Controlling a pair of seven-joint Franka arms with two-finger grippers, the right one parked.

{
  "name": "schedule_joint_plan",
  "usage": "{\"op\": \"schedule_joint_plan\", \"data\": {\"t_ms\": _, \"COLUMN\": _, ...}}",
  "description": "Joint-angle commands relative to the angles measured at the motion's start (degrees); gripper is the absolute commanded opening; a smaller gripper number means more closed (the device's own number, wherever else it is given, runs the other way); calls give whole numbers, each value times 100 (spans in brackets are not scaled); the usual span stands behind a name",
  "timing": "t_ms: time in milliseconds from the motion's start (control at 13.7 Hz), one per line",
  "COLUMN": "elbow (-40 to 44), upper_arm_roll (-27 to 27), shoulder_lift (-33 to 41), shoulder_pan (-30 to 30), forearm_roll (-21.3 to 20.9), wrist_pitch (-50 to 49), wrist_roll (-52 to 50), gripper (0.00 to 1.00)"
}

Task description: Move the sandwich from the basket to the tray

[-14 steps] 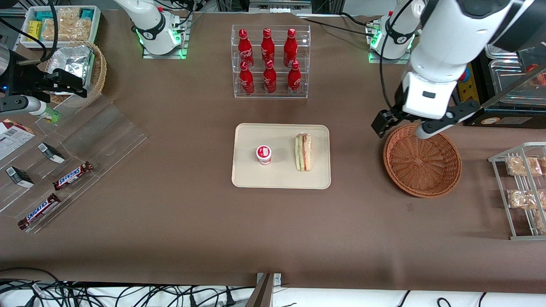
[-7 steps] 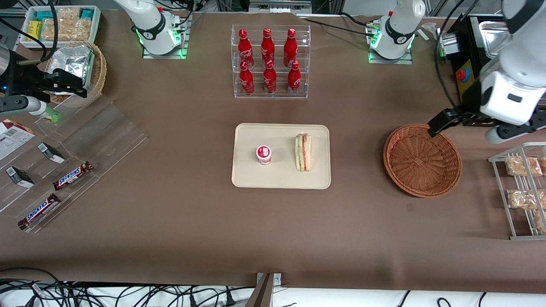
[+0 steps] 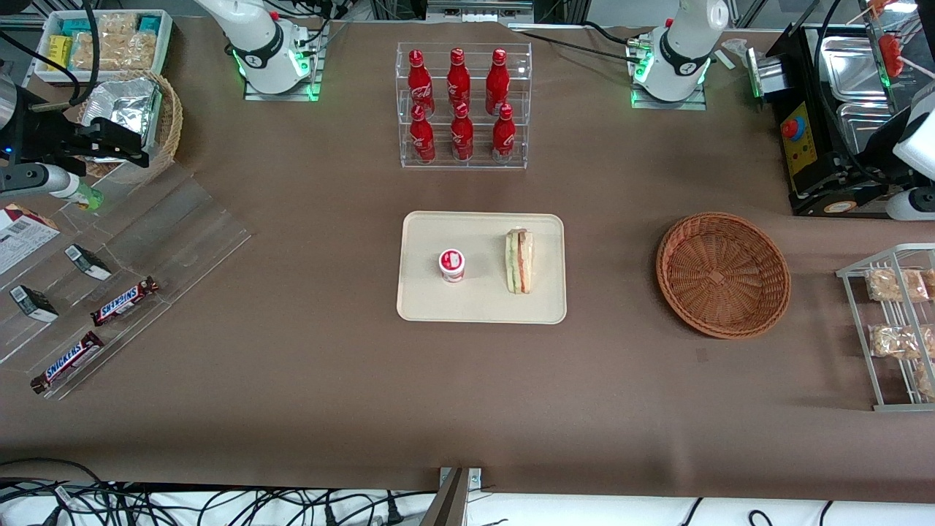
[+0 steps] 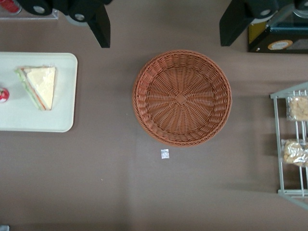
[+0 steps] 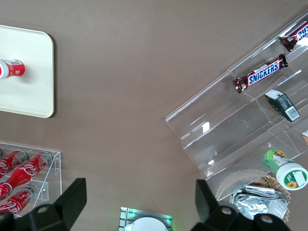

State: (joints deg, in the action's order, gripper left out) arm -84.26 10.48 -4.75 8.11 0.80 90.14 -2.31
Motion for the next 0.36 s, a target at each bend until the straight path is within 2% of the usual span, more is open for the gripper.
{"op": "schedule_joint_plan", "data": {"t_ms": 0, "elbow": -188, "upper_arm_roll": -46, "shoulder_lift": 185, "shoulder_pan": -64, "forearm_roll": -140, "wrist_pitch": -14, "wrist_roll": 485, "gripper": 100}}
{"op": "schedule_joint_plan", "data": {"t_ms": 73, "elbow": -214, "upper_arm_roll": -37, "shoulder_lift": 202, "shoulder_pan": -151, "forearm_roll": -307, "wrist_pitch": -14, "wrist_roll": 494, "gripper": 100}}
{"op": "schedule_joint_plan", "data": {"t_ms": 292, "elbow": -223, "upper_arm_roll": -37, "shoulder_lift": 211, "shoulder_pan": -178, "forearm_roll": -344, "wrist_pitch": -14, "wrist_roll": 512, "gripper": 100}}
